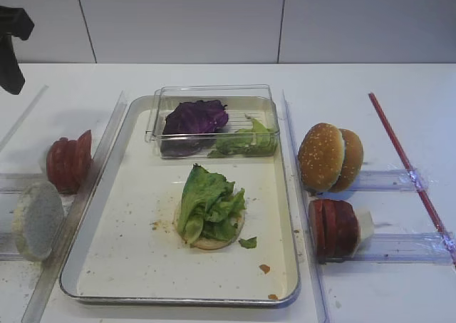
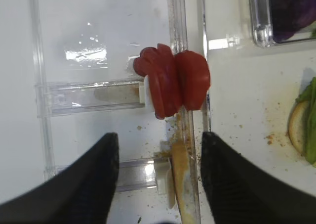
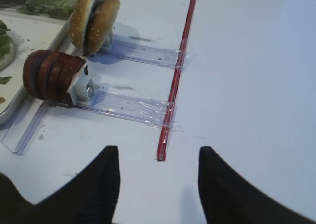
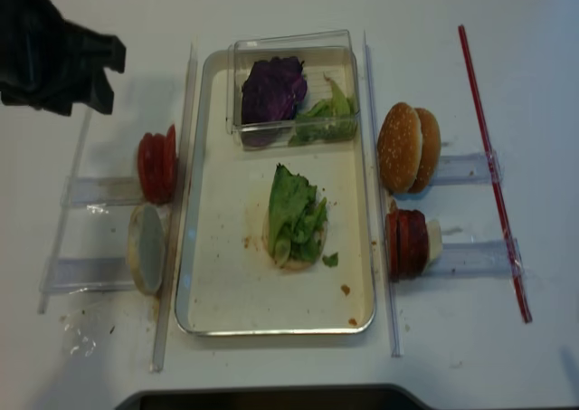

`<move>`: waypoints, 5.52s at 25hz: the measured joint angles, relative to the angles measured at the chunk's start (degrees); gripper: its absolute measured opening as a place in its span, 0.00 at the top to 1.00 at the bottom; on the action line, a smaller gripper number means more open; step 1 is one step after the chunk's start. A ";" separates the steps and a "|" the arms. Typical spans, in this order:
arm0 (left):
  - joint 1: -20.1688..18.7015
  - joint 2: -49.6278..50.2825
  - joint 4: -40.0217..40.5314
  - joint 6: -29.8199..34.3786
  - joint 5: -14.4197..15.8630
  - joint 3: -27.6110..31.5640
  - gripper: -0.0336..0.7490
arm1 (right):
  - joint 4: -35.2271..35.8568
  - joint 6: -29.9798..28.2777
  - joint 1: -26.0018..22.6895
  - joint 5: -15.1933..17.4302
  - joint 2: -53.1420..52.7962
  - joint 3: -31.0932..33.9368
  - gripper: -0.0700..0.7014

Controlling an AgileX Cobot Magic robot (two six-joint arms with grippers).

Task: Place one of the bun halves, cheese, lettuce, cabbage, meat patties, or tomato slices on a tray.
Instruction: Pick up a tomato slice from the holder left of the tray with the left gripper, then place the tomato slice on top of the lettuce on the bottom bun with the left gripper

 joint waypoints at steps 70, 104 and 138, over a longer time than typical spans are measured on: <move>-9.29 24.95 3.44 -7.26 -1.02 -5.65 0.65 | 0.00 0.09 0.00 -0.11 0.00 0.00 0.89; -9.29 20.56 0.82 -8.08 -1.02 -5.65 0.88 | 0.00 -0.12 0.00 -0.11 0.00 0.00 0.89; -9.29 4.91 -26.96 12.03 -0.65 6.39 0.88 | 0.00 -0.03 0.00 -0.11 0.00 0.00 0.89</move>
